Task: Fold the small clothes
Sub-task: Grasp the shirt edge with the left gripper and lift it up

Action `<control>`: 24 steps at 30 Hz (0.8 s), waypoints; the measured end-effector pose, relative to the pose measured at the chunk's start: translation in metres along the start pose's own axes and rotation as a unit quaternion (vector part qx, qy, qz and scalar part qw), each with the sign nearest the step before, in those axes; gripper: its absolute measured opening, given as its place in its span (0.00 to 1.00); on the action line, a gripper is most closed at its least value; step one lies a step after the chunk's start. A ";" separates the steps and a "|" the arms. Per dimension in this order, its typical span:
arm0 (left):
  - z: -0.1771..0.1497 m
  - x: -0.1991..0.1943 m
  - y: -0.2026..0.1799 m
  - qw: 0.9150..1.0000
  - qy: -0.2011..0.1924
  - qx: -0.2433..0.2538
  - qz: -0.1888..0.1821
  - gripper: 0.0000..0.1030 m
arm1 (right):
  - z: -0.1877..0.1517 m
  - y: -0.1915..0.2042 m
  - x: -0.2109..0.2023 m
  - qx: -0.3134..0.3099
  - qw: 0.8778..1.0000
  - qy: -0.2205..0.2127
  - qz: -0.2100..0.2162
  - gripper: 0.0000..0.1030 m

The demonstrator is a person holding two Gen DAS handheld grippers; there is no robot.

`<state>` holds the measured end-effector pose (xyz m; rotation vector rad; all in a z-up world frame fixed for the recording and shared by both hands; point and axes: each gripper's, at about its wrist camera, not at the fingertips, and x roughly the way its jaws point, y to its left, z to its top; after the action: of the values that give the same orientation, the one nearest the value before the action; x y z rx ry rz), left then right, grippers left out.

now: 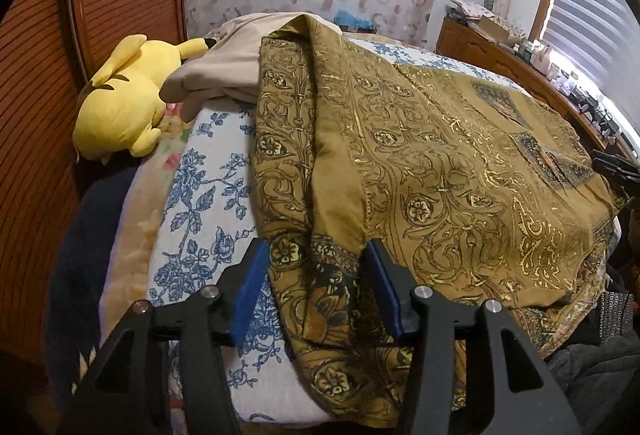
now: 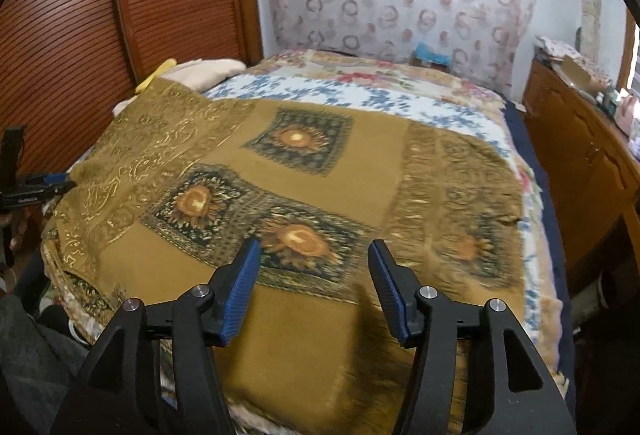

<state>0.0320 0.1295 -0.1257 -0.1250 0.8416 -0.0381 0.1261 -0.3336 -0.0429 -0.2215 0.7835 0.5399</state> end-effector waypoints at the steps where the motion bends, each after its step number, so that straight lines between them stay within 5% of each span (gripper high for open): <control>1: 0.000 0.000 0.000 1.000 -0.003 0.001 0.001 0.50 | 0.000 0.003 0.005 -0.004 1.000 0.003 -0.001 0.57; 9: 0.000 0.001 0.003 1.000 -0.023 -0.006 -0.001 0.51 | -0.018 0.016 0.038 -0.016 0.999 0.041 -0.018 0.61; 15: -0.001 0.002 0.005 1.000 -0.027 -0.015 -0.005 0.51 | -0.027 0.013 0.034 0.004 1.000 0.012 -0.020 0.65; 19: 0.001 0.001 0.006 0.999 -0.026 -0.020 -0.020 0.30 | -0.028 0.012 0.034 0.004 1.000 0.011 -0.021 0.66; 21: 0.001 0.002 0.006 0.998 -0.021 -0.032 -0.051 0.10 | -0.028 0.012 0.034 0.004 1.000 0.011 -0.021 0.66; 24: 0.006 -0.006 -0.001 0.997 -0.036 -0.032 -0.057 0.04 | -0.027 0.012 0.034 0.005 1.000 0.011 -0.021 0.66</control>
<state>0.0329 0.1297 -0.1174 -0.2332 0.7632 -0.1133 0.1226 -0.3208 -0.0865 -0.2350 0.8008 0.4950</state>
